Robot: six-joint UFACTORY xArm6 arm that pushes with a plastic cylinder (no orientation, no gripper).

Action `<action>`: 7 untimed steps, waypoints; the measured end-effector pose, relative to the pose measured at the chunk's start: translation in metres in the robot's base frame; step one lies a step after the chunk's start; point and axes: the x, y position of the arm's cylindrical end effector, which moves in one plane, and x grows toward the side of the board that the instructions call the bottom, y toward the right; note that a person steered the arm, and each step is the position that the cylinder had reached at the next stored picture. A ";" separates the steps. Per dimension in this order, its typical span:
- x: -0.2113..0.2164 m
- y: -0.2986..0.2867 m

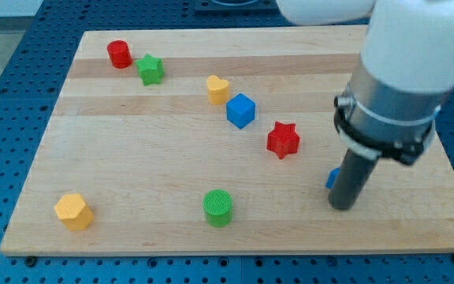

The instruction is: Push green circle towards bottom right

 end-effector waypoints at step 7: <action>-0.032 -0.205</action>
